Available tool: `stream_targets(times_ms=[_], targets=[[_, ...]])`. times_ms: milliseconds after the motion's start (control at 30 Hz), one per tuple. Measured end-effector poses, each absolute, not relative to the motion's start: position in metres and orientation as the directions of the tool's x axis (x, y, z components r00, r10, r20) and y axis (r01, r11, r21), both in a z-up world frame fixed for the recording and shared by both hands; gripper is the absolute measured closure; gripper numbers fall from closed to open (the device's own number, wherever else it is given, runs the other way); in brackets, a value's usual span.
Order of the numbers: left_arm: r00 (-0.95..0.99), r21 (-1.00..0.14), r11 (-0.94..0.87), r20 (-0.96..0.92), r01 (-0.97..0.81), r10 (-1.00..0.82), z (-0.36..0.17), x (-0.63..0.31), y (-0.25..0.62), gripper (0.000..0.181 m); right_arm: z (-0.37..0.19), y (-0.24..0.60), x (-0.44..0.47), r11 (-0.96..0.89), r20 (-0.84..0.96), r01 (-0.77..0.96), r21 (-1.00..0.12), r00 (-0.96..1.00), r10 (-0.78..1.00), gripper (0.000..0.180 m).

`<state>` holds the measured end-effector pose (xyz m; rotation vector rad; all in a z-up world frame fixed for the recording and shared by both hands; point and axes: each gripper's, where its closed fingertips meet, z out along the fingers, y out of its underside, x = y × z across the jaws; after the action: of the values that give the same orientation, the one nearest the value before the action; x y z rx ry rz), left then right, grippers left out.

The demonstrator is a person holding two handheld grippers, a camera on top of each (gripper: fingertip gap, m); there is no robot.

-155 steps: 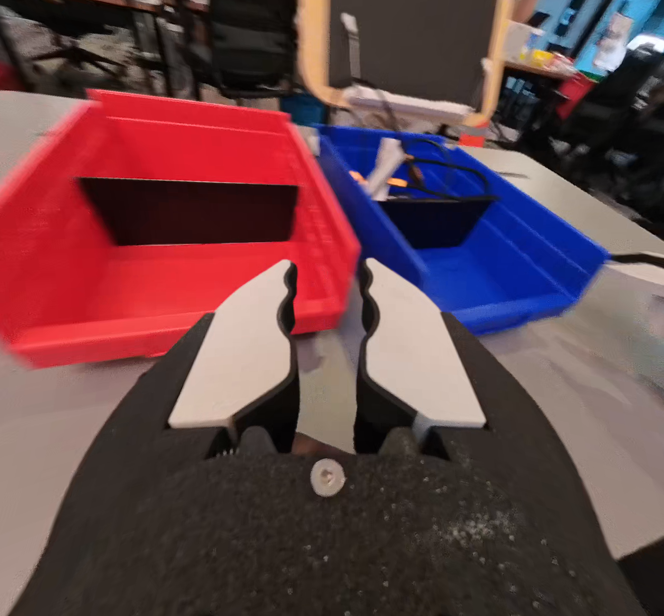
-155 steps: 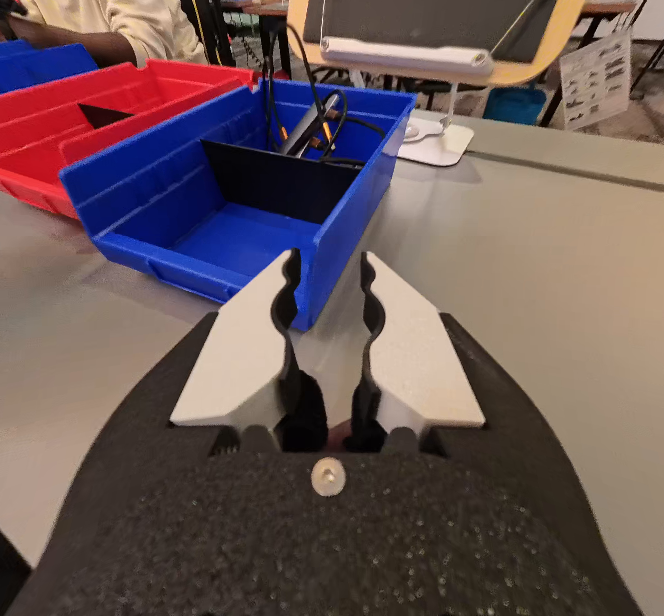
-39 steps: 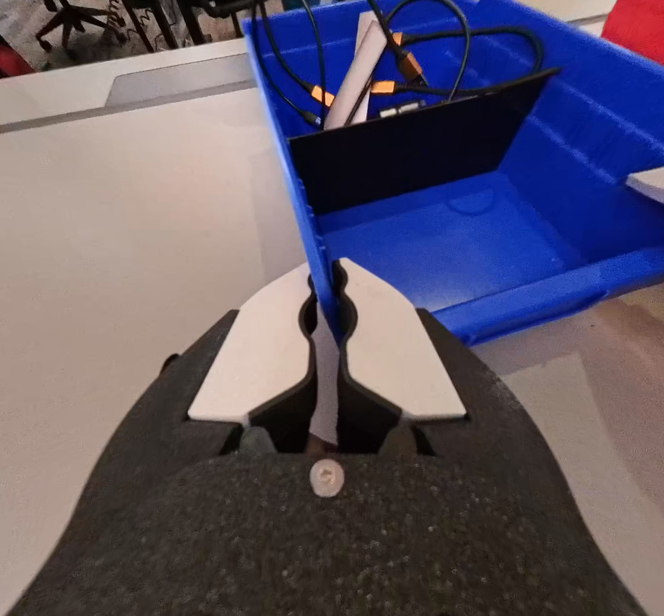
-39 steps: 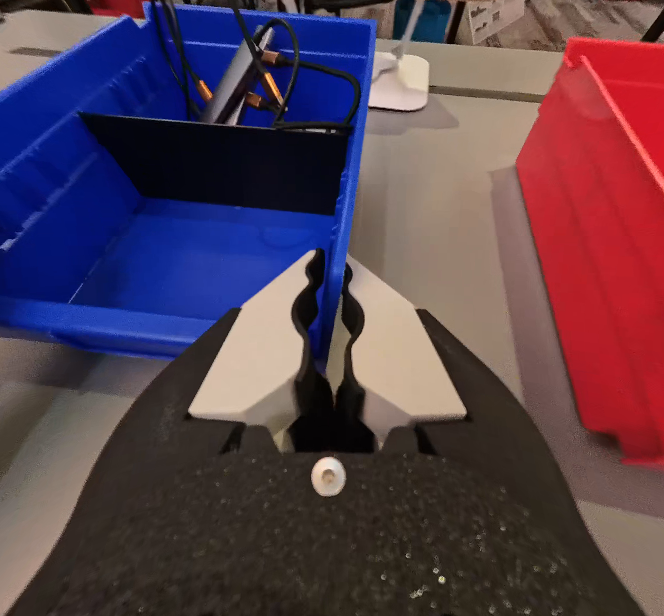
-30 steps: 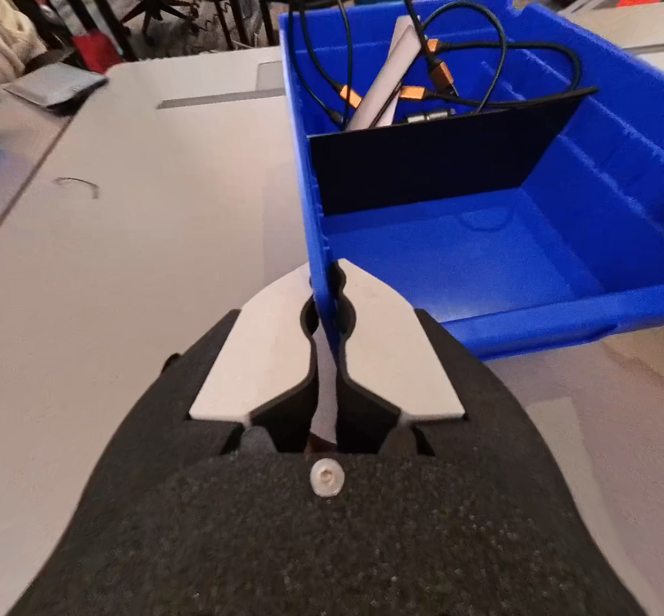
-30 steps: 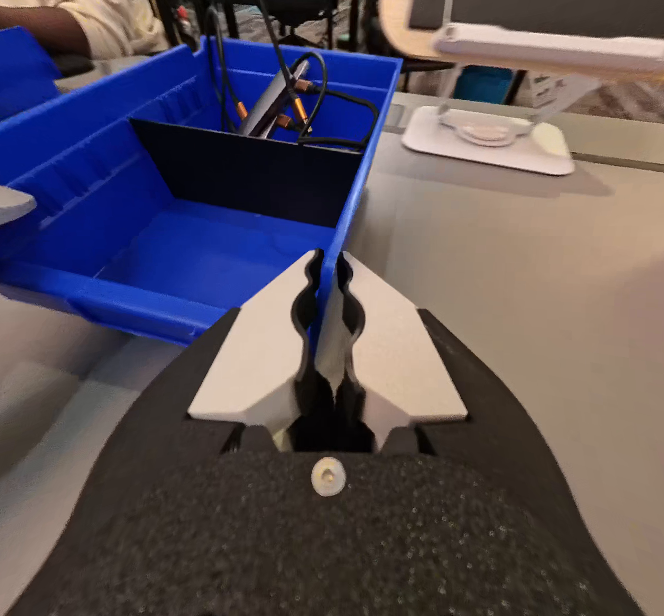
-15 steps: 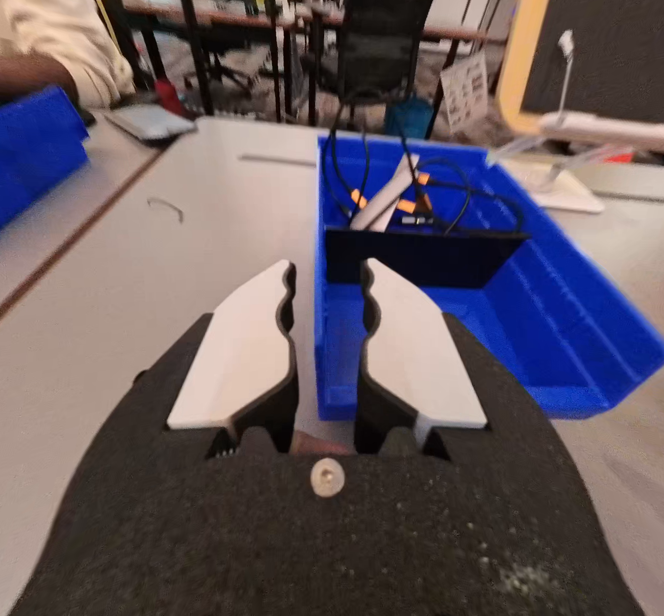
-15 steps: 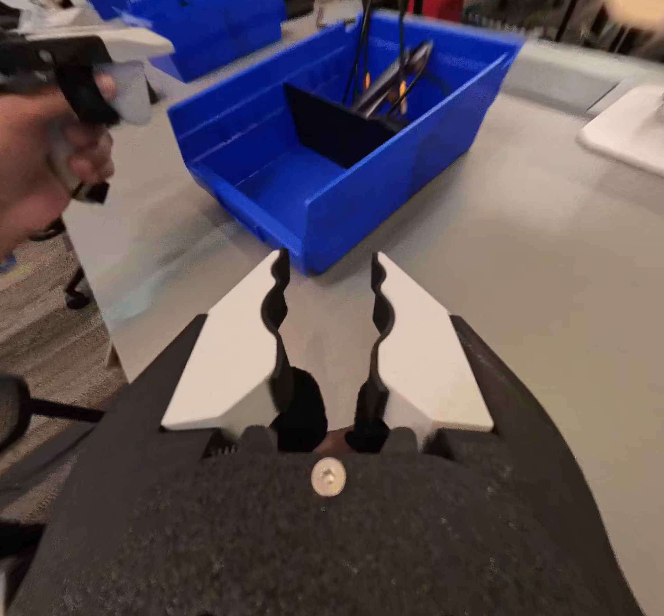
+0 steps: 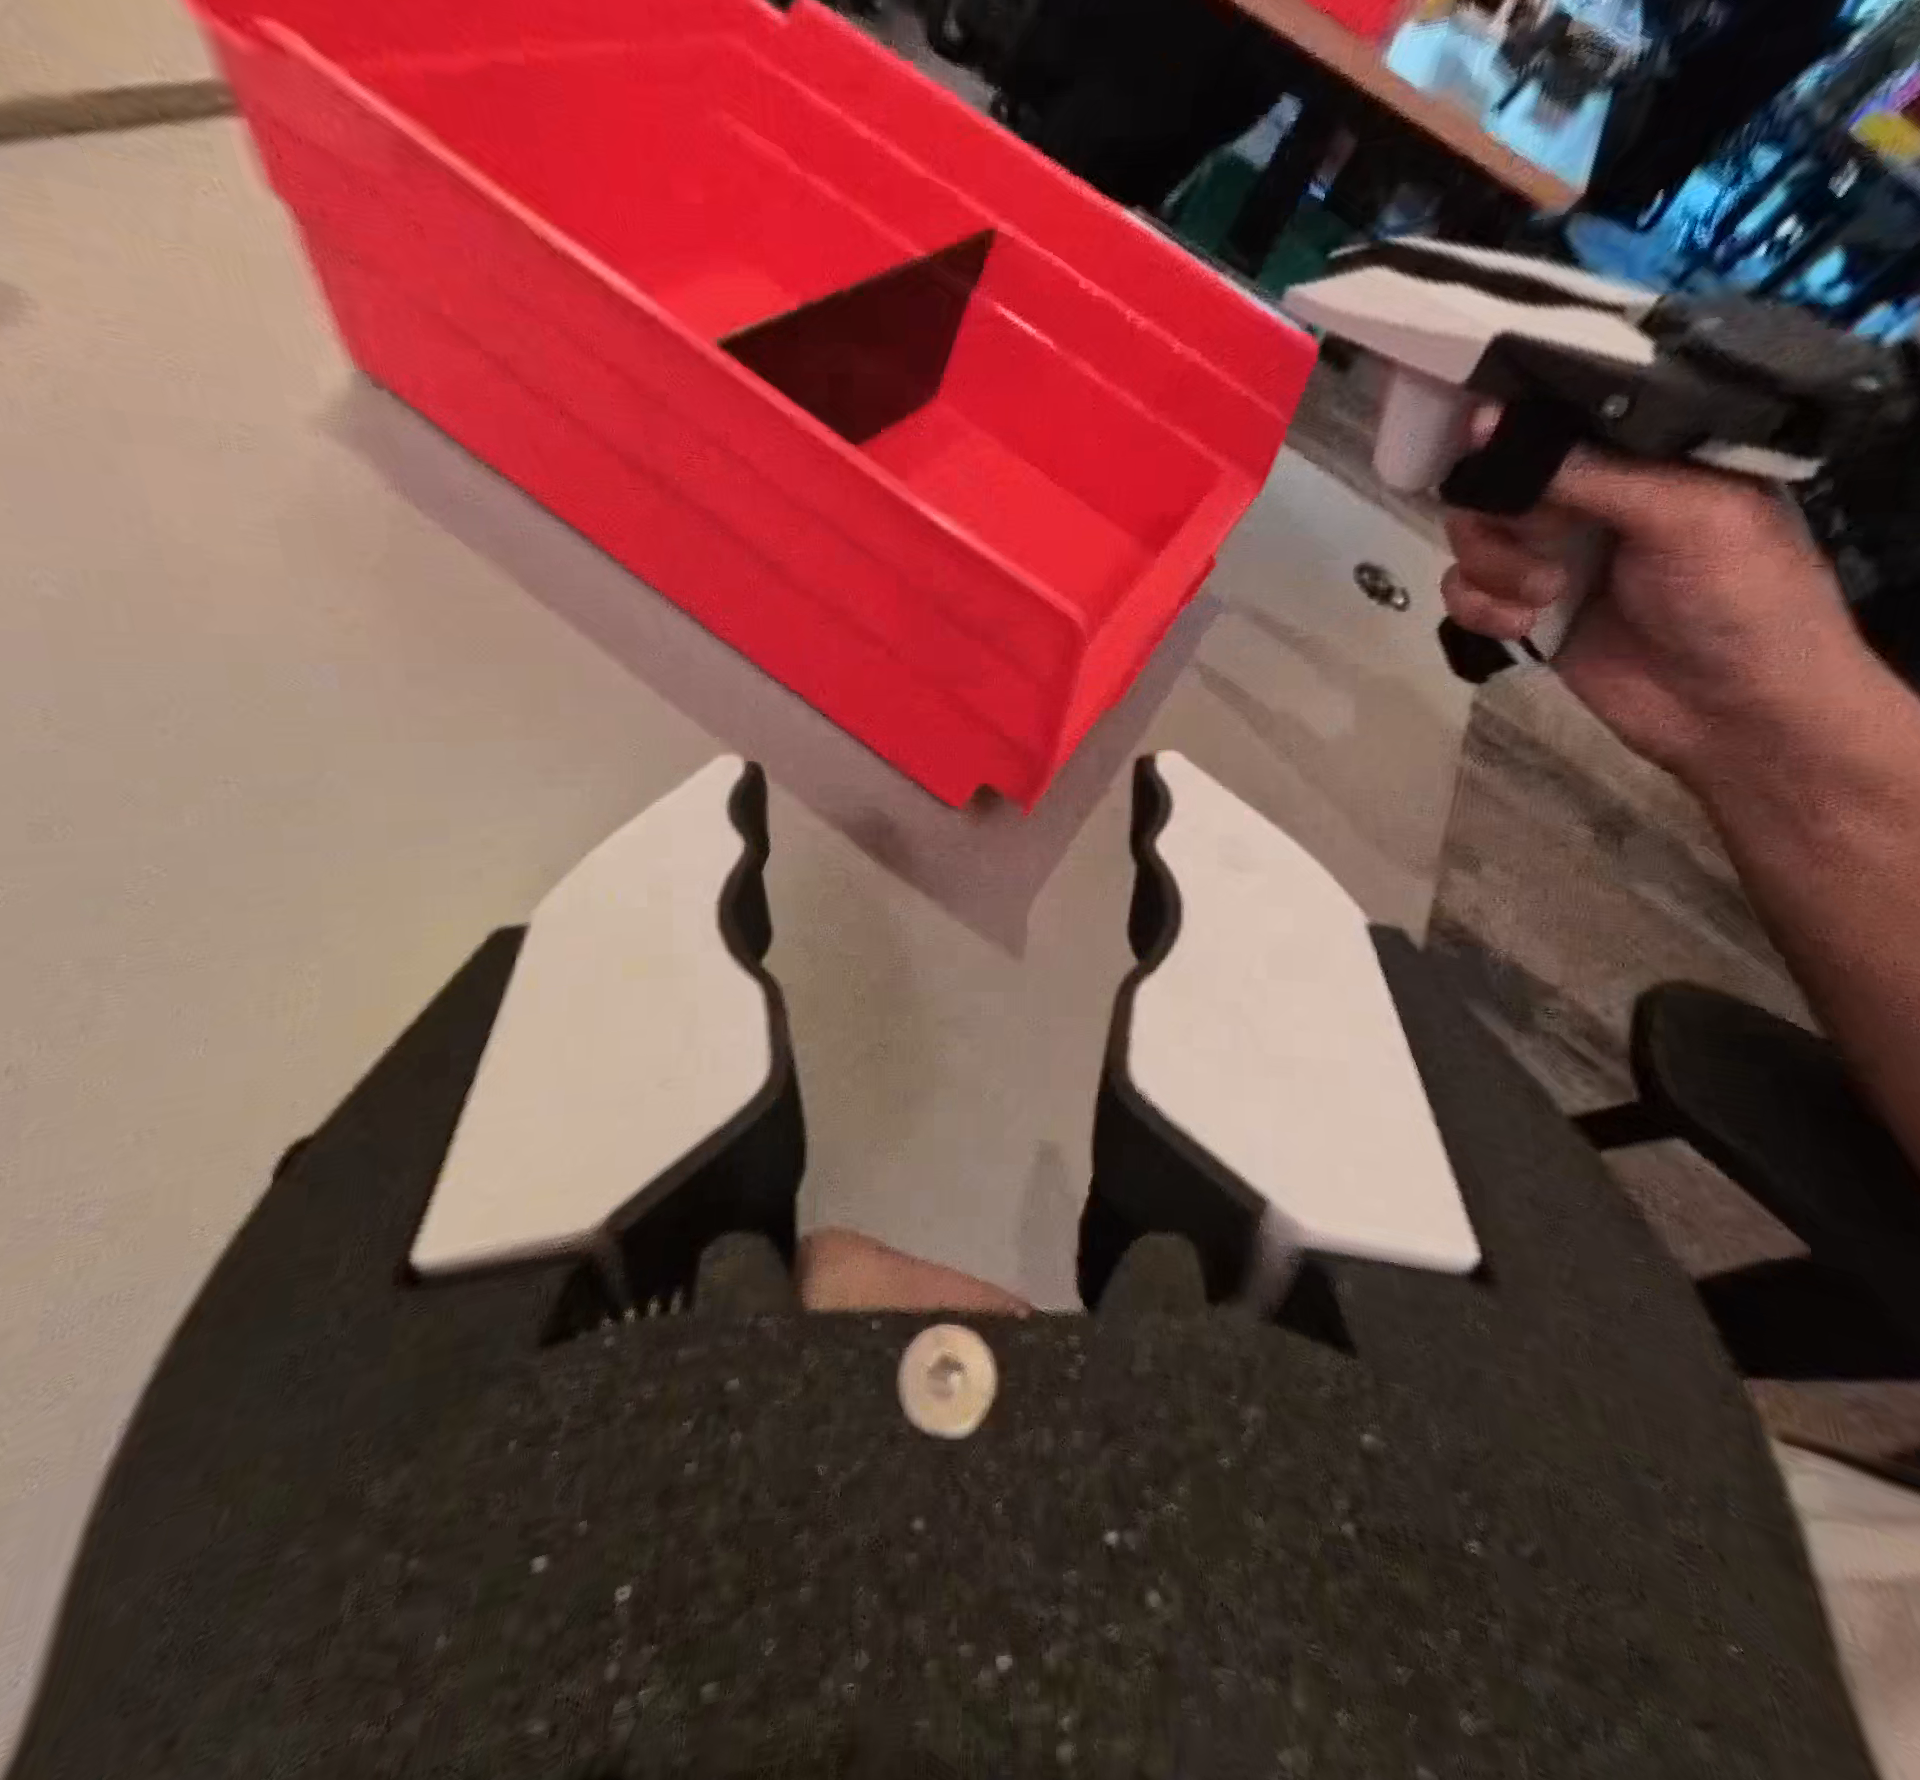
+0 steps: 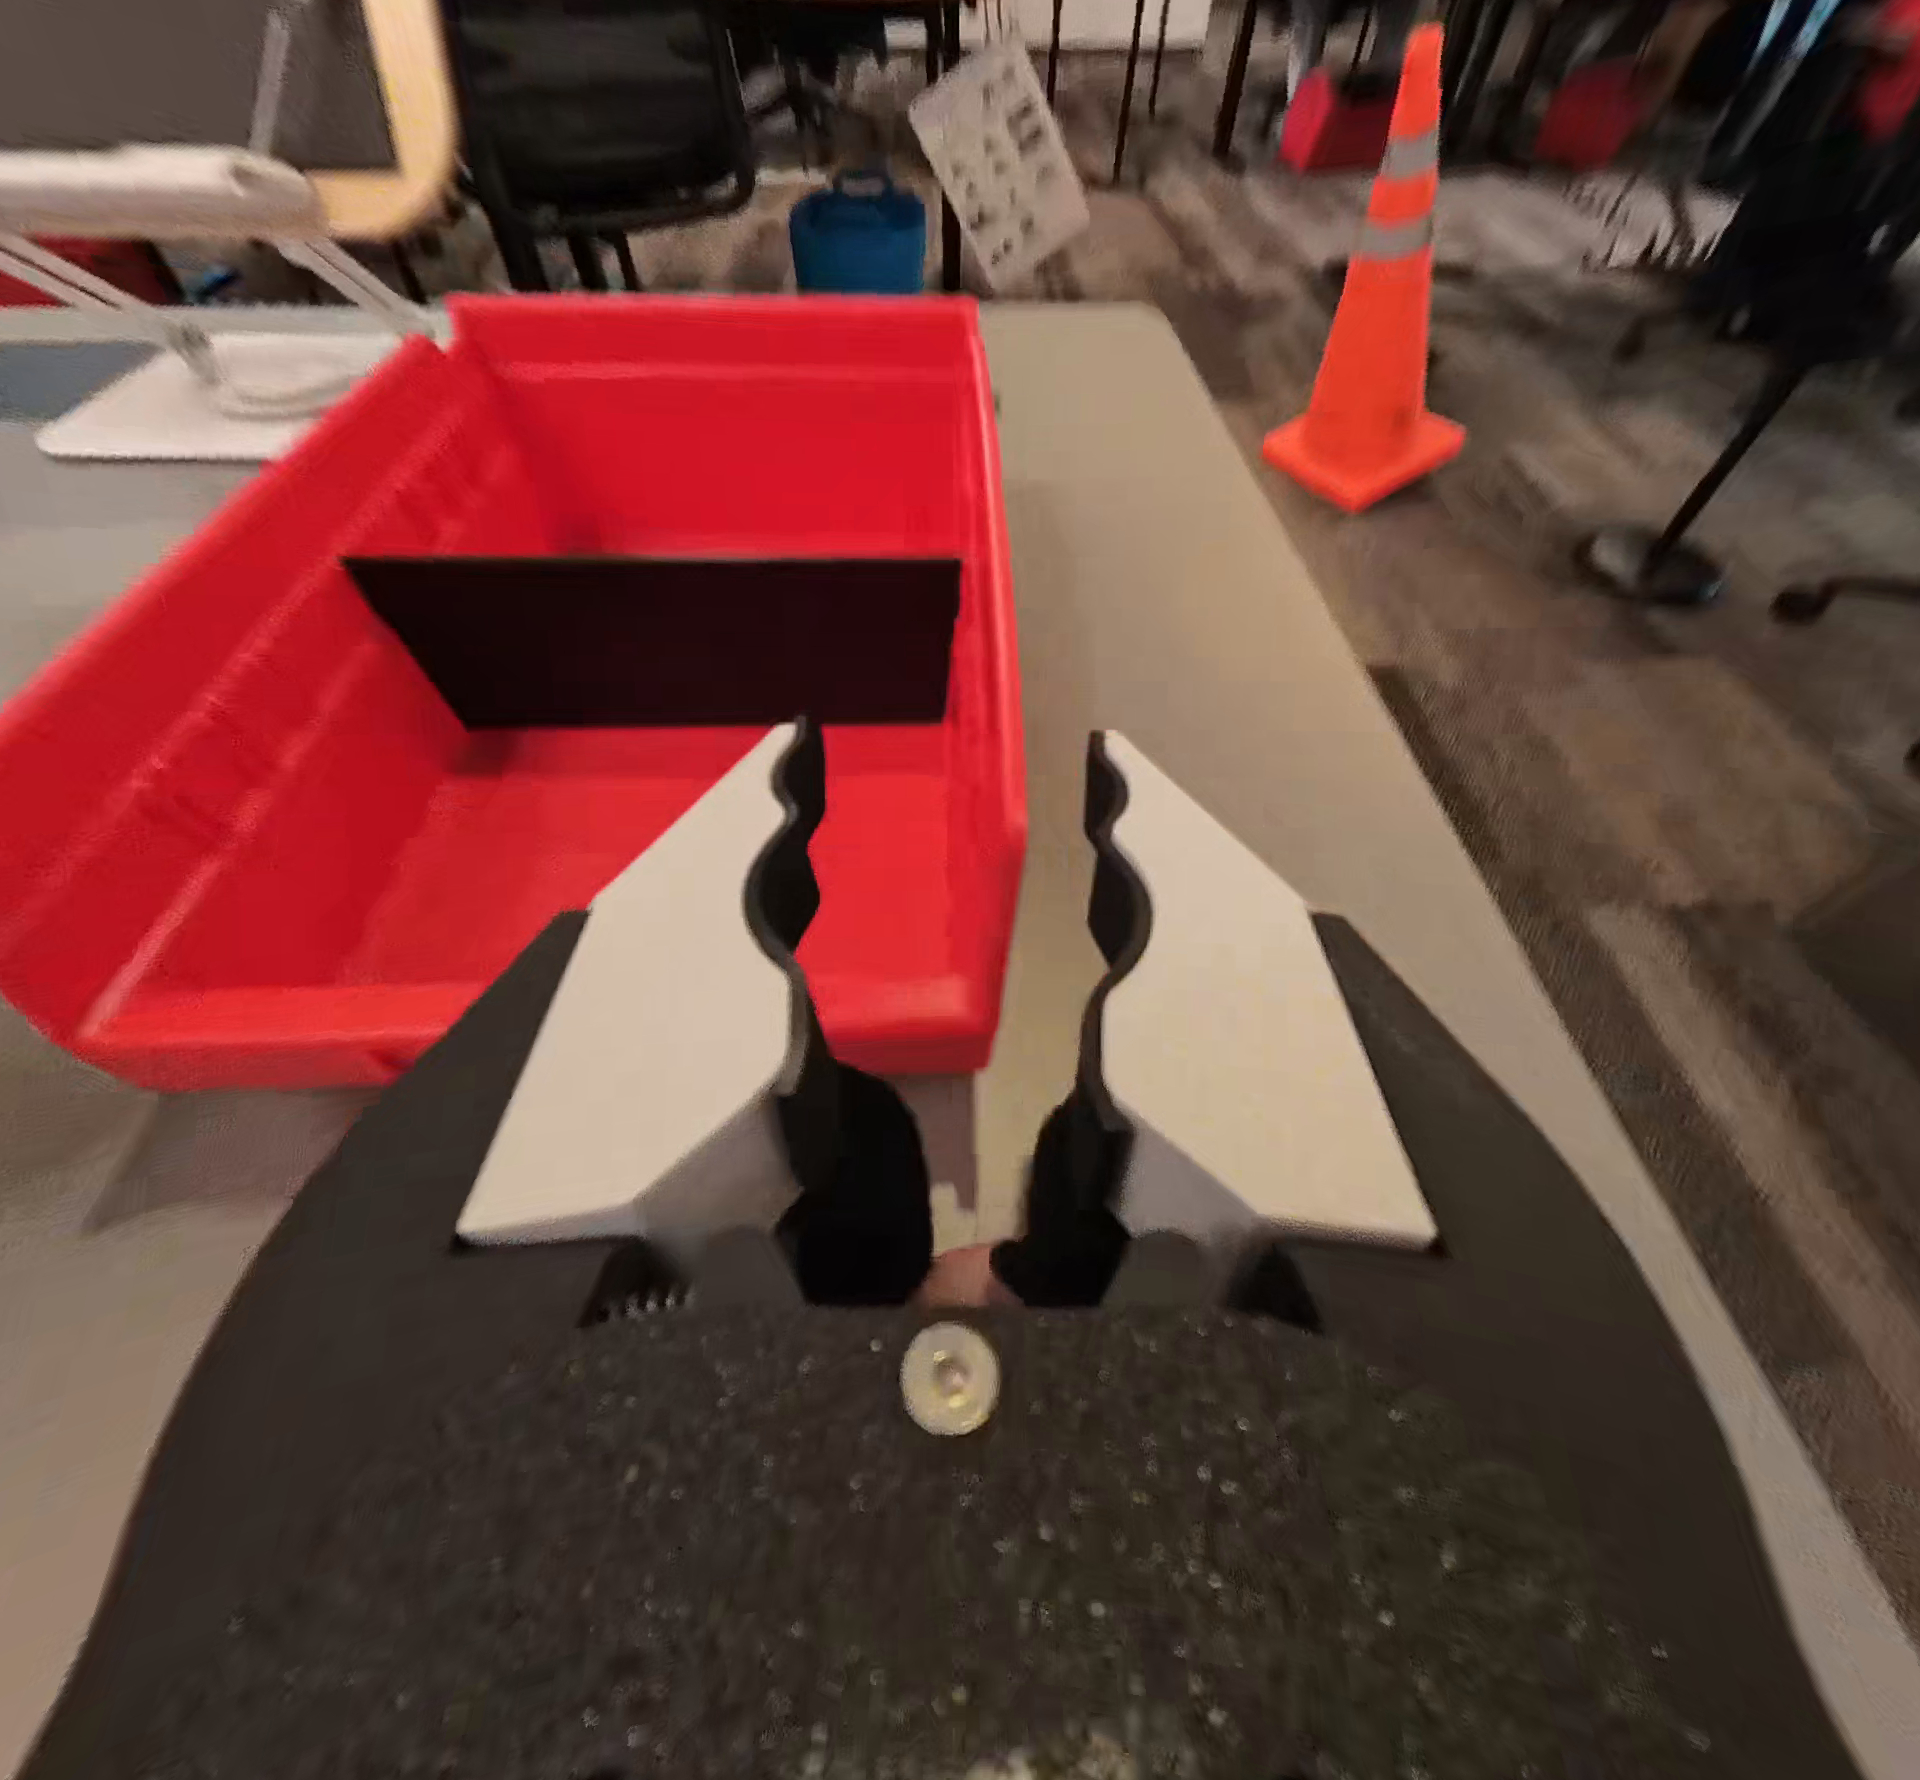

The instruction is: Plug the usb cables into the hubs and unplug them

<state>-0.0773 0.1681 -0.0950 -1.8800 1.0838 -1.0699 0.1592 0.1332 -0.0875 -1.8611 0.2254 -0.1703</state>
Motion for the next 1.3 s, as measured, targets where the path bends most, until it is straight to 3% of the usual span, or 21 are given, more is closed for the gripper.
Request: stream_targets(times_ms=[67,200,267,500,667,800,867,933,1067,1200,1300], targets=[[0.278,-0.867,-0.345,0.253,-0.359,-0.927,-0.106,-0.040,0.162,0.109,-0.113,0.134,0.167,-0.333,-0.034,-0.122,-0.935,0.966,-0.258,0.130],[0.286,-0.865,-0.296,0.187,-0.404,-0.940,-0.117,0.002,0.158,0.097,-0.134,0.144,0.165,-0.389,-0.043,-0.123,-0.913,0.977,-0.208,0.145],[0.282,-0.864,-0.293,0.185,-0.411,-0.941,-0.119,0.014,0.156,0.100,-0.133,0.147,0.173,-0.385,-0.030,-0.124,-0.915,0.970,-0.240,0.130],[0.289,-0.865,-0.309,0.202,-0.396,-0.936,-0.119,0.032,0.166,0.098,-0.133,0.154,0.191,-0.368,-0.073,-0.166,-0.915,0.965,-0.253,0.136],[0.273,-0.861,-0.277,0.169,-0.426,-0.947,-0.116,0.022,0.177,0.106,-0.128,0.154,0.189,-0.376,-0.050,-0.159,-0.913,0.958,-0.284,0.133],[0.296,-0.868,-0.274,0.157,-0.413,-0.942,-0.096,-0.037,0.181,0.107,-0.092,0.126,0.185,-0.327,0.115,-0.017,-0.945,0.918,-0.380,0.131],[0.323,-0.881,-0.283,0.161,-0.379,-0.933,-0.086,-0.082,0.177,0.110,-0.083,0.126,0.143,-0.302,0.065,-0.015,-0.953,0.965,-0.253,0.139],[0.375,-0.891,-0.301,0.165,-0.341,-0.912,-0.081,-0.133,0.174,0.112,-0.081,0.132,0.066,-0.308,-0.102,-0.087,-0.948,0.994,0.031,0.139],[0.569,-0.909,-0.365,0.193,-0.204,-0.799,-0.092,-0.242,0.179,0.117,-0.089,0.124,-0.093,-0.417,-0.371,-0.150,-0.896,0.768,0.521,0.137],[0.659,-0.909,-0.415,0.285,-0.044,-0.696,-0.115,-0.319,0.174,0.118,-0.102,0.123,-0.160,-0.476,-0.500,-0.220,-0.851,0.614,0.611,0.137],[0.701,-0.961,-0.275,0.202,0.009,-0.684,-0.086,-0.346,0.181,0.126,-0.104,0.125,-0.175,-0.461,-0.465,-0.175,-0.870,0.602,0.649,0.138]])
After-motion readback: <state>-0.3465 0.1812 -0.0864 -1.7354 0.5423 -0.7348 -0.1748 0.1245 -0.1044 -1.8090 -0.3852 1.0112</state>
